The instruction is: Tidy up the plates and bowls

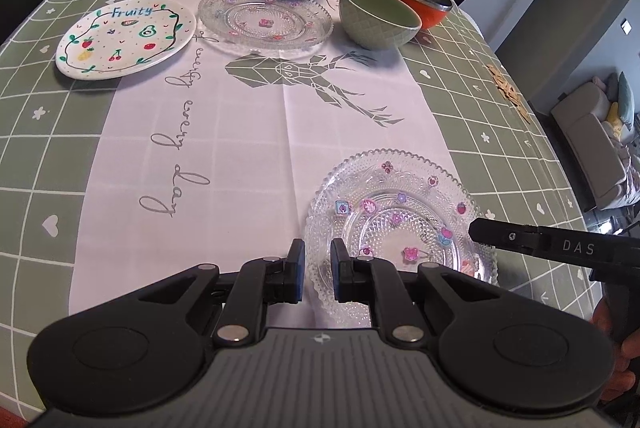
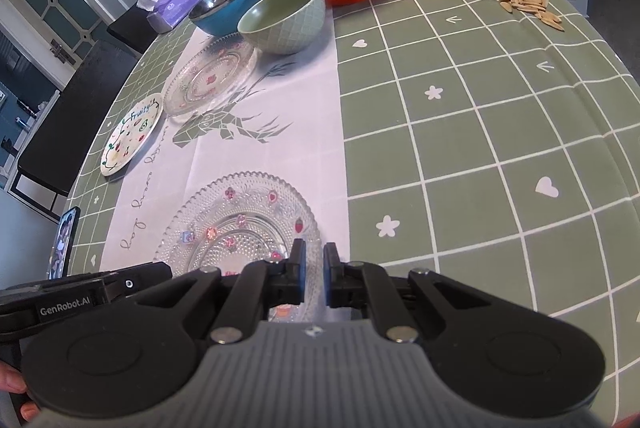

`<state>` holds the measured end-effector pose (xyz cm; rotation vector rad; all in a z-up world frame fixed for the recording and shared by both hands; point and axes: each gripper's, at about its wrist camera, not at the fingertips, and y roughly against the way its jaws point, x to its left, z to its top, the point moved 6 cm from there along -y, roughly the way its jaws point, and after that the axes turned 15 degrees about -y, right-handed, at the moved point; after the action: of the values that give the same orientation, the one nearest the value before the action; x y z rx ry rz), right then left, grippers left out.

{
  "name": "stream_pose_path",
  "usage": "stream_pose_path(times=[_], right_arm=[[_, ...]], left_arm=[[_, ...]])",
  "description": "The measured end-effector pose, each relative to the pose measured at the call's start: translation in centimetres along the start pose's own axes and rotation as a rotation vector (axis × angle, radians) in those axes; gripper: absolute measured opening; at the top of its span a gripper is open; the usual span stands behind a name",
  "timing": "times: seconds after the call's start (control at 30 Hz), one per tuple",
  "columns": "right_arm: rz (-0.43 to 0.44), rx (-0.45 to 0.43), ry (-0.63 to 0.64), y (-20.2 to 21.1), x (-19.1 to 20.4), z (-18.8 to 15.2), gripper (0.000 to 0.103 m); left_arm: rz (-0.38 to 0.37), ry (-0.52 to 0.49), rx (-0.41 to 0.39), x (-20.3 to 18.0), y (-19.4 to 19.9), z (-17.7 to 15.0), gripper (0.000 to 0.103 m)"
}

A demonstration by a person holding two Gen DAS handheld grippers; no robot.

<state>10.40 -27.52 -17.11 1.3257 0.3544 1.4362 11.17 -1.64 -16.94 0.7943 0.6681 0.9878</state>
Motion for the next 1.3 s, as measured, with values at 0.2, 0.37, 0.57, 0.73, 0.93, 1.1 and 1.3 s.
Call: stream_pose_path(times=[0.2,0.37,0.57,0.73,0.93,1.1,1.3], right_arm=[[0.001,0.007,-0.007,-0.1,0.0,-0.1,0.010],[-0.002,0.011,-0.003,-0.1,0.1,-0.2,0.017],[0.005,-0.028,0.011,0.5,0.4,0.2,0.034],[0.065,-0.049,0.015,1.3,1.4,0.5,0.039],[0.075,-0.048,0.050,1.3,3.2,1.5,0.039],[0.093,-0.024,0.069,0.4,5.5,2.9,0.041],[0.077,-0.031,0.102,-1.9,8.4,4.7,0.041]], left_arm=[[-0.012,0.005,0.015,0.0,-0.2,-0.1,0.017],[0.007,0.005,0.006,0.2,-0.1,-0.2,0.034],[0.039,0.030,-0.047,1.2,0.9,0.4,0.048],[0.022,0.060,-0.098,2.0,2.1,1.5,0.049],[0.058,0.003,-0.109,3.2,3.2,3.6,0.049],[0.074,-0.035,-0.134,5.0,3.9,6.0,0.049],[0.054,-0.055,-0.145,7.2,3.1,8.9,0.049]])
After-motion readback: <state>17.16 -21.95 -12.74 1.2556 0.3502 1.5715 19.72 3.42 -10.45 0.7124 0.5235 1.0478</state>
